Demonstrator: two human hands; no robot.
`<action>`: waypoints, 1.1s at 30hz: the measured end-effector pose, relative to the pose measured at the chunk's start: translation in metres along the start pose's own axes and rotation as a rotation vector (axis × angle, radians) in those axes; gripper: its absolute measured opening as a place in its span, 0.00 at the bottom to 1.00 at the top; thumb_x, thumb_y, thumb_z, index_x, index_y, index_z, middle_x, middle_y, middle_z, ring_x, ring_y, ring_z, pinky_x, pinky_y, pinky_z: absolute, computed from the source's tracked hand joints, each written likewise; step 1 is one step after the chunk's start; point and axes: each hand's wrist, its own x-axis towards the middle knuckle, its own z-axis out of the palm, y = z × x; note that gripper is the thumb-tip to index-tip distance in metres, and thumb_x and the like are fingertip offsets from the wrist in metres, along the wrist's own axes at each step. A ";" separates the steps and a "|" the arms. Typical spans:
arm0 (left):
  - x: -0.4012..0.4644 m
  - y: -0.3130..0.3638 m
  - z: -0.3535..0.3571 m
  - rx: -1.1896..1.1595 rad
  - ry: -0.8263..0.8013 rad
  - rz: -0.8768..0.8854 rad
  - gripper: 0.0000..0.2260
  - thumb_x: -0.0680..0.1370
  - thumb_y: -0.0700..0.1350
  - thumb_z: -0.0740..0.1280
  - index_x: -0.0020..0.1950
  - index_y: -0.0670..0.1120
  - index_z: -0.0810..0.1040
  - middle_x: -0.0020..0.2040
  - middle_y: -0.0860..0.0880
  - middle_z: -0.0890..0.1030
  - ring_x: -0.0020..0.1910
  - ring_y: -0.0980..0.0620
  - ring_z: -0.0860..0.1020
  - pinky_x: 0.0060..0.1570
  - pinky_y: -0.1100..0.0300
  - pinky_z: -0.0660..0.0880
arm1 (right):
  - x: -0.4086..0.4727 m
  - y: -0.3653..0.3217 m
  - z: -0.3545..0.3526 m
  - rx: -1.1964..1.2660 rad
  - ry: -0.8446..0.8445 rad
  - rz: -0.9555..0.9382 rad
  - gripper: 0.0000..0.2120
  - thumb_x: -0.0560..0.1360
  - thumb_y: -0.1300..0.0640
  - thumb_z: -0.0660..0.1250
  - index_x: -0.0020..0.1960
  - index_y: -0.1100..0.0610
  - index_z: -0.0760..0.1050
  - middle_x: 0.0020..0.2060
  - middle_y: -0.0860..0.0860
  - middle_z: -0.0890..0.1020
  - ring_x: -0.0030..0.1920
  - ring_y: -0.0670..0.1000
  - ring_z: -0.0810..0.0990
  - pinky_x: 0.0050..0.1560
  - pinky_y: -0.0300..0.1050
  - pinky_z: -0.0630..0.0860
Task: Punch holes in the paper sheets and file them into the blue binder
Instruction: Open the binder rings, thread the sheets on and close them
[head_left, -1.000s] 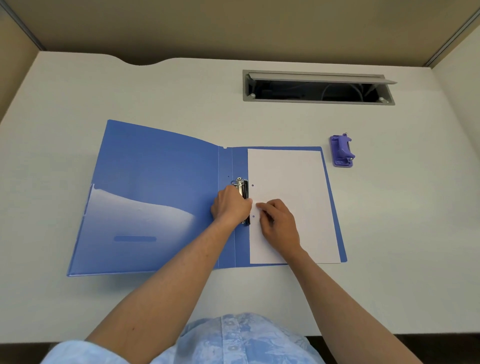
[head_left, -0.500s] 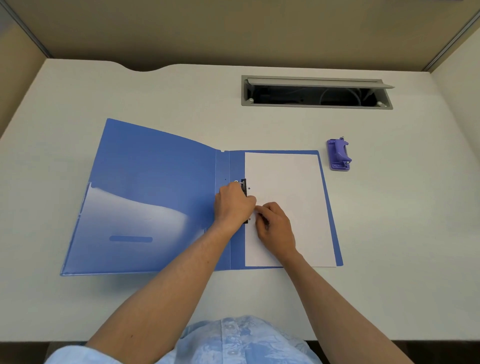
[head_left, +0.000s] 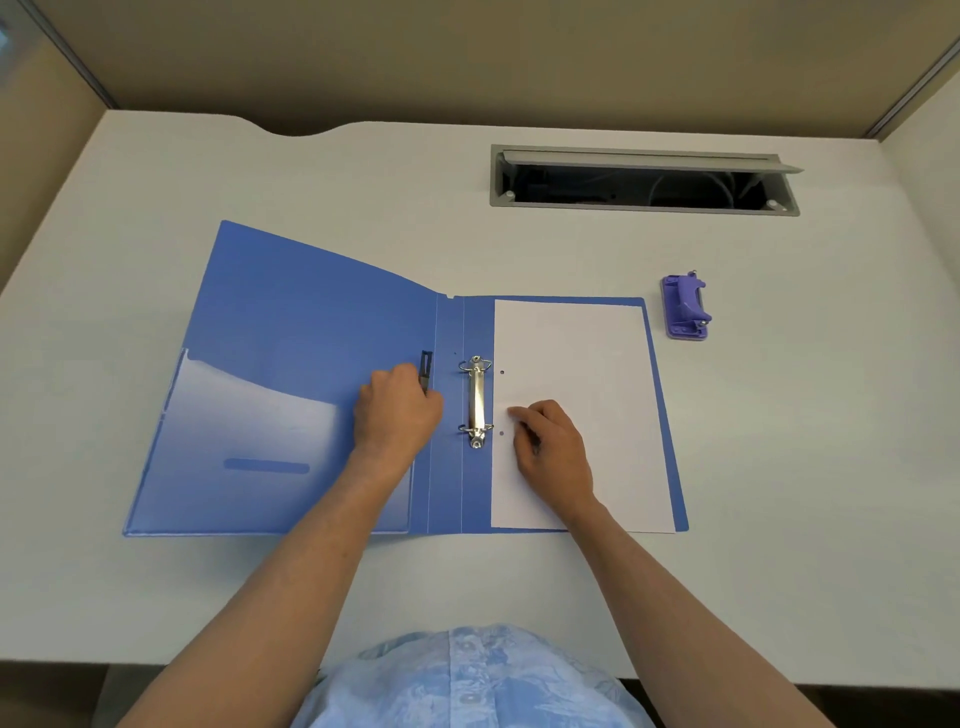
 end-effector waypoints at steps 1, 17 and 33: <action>-0.002 0.001 0.001 0.044 -0.016 0.011 0.05 0.75 0.42 0.63 0.41 0.40 0.74 0.42 0.40 0.78 0.38 0.42 0.69 0.35 0.55 0.66 | 0.000 0.000 0.000 0.001 0.001 -0.002 0.12 0.76 0.68 0.65 0.58 0.62 0.81 0.45 0.54 0.78 0.41 0.50 0.76 0.43 0.42 0.74; -0.003 -0.004 0.021 -0.145 0.047 0.105 0.10 0.77 0.47 0.69 0.52 0.41 0.79 0.49 0.43 0.80 0.47 0.42 0.78 0.43 0.54 0.73 | 0.000 -0.002 -0.002 0.024 -0.008 0.010 0.12 0.76 0.67 0.65 0.58 0.62 0.81 0.44 0.54 0.78 0.42 0.50 0.76 0.44 0.43 0.75; -0.116 0.029 0.044 -0.411 -0.416 -0.029 0.28 0.81 0.44 0.63 0.78 0.44 0.56 0.78 0.48 0.58 0.76 0.51 0.57 0.72 0.59 0.57 | 0.000 -0.003 -0.001 0.001 0.004 -0.003 0.12 0.75 0.69 0.66 0.57 0.64 0.81 0.43 0.56 0.79 0.41 0.54 0.78 0.43 0.40 0.72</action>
